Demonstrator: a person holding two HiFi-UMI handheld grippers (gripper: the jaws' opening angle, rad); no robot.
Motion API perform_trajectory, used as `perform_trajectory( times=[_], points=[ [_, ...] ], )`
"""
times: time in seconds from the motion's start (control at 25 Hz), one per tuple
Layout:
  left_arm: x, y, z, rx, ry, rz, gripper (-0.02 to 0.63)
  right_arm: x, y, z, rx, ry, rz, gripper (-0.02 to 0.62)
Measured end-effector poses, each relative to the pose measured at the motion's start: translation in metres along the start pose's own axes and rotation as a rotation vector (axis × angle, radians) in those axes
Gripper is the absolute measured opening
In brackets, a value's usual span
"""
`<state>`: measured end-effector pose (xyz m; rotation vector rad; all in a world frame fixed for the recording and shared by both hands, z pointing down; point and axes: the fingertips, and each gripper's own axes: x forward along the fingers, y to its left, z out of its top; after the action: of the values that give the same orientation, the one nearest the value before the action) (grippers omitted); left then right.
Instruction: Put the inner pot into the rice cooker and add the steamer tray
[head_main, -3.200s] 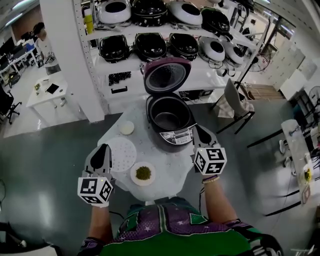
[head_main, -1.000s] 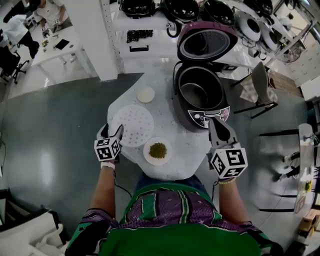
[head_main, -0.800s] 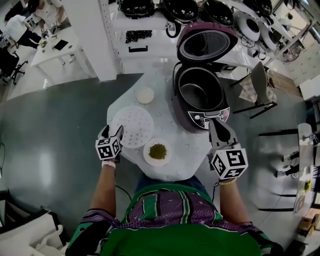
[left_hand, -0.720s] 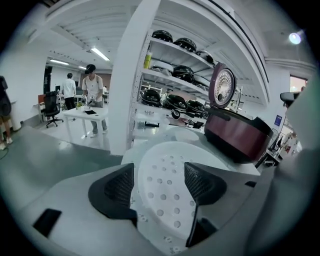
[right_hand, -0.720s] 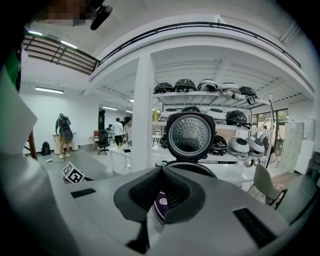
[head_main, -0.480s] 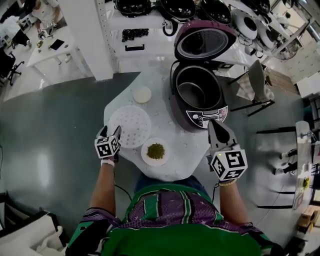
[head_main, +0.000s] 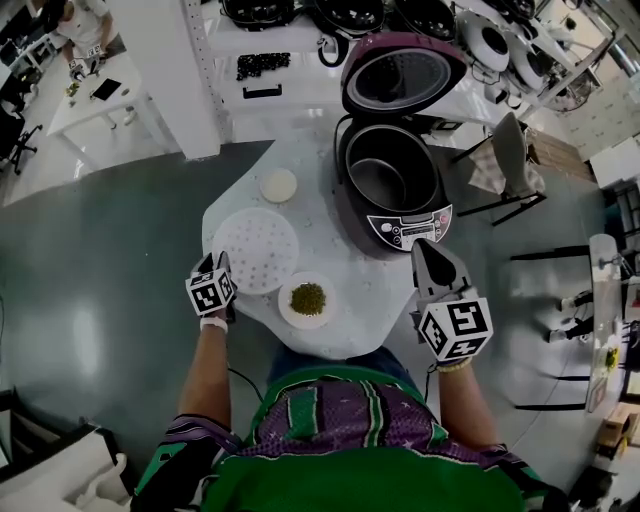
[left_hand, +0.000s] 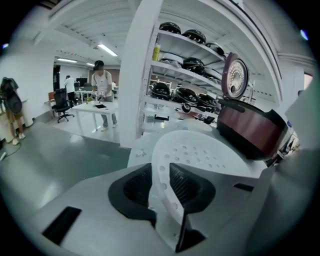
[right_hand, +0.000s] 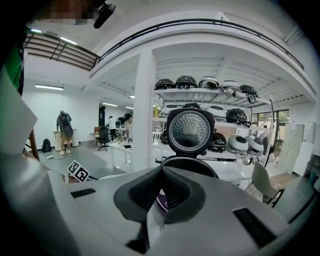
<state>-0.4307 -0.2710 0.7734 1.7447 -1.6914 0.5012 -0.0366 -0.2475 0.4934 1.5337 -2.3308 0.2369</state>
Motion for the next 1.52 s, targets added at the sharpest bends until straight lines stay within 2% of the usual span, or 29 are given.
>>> perform_trajectory(
  times=[0.08, 0.24, 0.4, 0.6, 0.8, 1.12, 1.24, 1.52],
  points=[
    [-0.001, 0.006, -0.002, -0.023, 0.003, 0.038, 0.064, -0.001, 0.001, -0.001, -0.005, 0.003, 0.001, 0.006],
    [-0.003, 0.01, -0.001, -0.068, 0.005, 0.052, 0.043, -0.003, 0.0, 0.0, -0.01, 0.006, -0.002, 0.006],
    [-0.008, 0.007, 0.003, -0.078, -0.008, 0.05, 0.041, -0.007, 0.003, 0.001, -0.018, 0.008, 0.005, 0.006],
    [-0.017, 0.008, 0.015, -0.135, -0.051, 0.057, 0.038, -0.011, 0.008, 0.006, -0.028, 0.005, 0.02, 0.006],
    [-0.032, 0.005, 0.025, -0.136, -0.078, 0.066, 0.038, -0.016, 0.01, 0.008, -0.031, 0.003, 0.037, 0.006],
    [-0.076, 0.003, 0.03, -0.257, -0.126, 0.055, 0.038, -0.02, 0.016, 0.016, -0.026, -0.018, 0.072, 0.006],
    [-0.1, 0.005, 0.037, -0.282, -0.167, 0.059, 0.038, -0.014, 0.028, 0.019, -0.01, -0.02, 0.106, 0.006],
    [-0.142, 0.002, 0.044, -0.292, -0.233, 0.046, 0.038, -0.005, 0.08, 0.032, -0.049, -0.044, 0.211, 0.006]
  ],
)
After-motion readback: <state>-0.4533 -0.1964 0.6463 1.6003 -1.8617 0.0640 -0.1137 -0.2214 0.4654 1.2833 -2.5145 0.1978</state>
